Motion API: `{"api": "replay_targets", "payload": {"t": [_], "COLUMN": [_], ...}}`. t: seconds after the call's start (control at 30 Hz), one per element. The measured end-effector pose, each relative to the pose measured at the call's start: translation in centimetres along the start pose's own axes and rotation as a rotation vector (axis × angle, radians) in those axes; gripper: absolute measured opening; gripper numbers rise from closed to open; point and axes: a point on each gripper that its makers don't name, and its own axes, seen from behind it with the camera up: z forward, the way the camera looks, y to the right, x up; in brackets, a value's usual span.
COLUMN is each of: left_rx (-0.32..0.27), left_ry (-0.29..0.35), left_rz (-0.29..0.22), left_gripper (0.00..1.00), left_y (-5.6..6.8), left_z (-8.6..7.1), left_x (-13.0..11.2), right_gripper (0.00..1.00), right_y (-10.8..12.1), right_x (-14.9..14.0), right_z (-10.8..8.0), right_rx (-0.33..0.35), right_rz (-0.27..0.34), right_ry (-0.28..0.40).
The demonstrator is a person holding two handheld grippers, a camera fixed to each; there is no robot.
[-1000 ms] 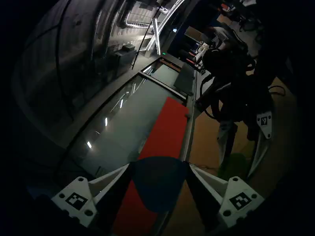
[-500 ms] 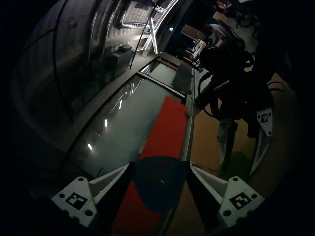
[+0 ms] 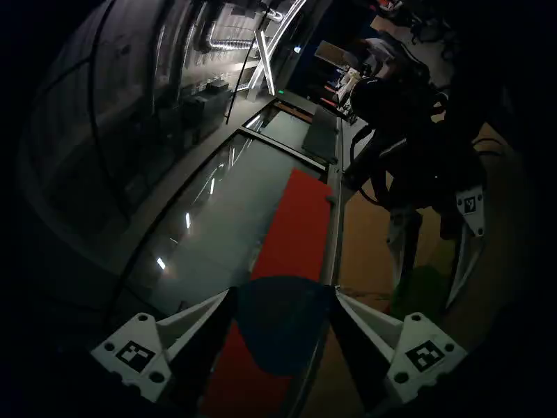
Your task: Pour water
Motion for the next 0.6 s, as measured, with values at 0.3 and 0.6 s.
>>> {"api": "replay_targets", "payload": {"t": [0.3,0.6], "left_rx": [-0.002,-0.008], "left_ry": [-0.003,-0.009], "left_rz": [0.02,0.043], "left_gripper": [0.9,0.9], "left_y": [-0.15,-0.28], "left_z": [0.12,0.18], "left_x": [0.12,0.2], "right_gripper": [1.0,1.0], "right_y": [-0.1,-0.11], "right_x": [0.04,0.0], "right_z": [0.09,0.1], "right_rx": [0.005,0.005], "right_rz": [0.001,-0.001], "right_ry": [0.001,0.001]}}
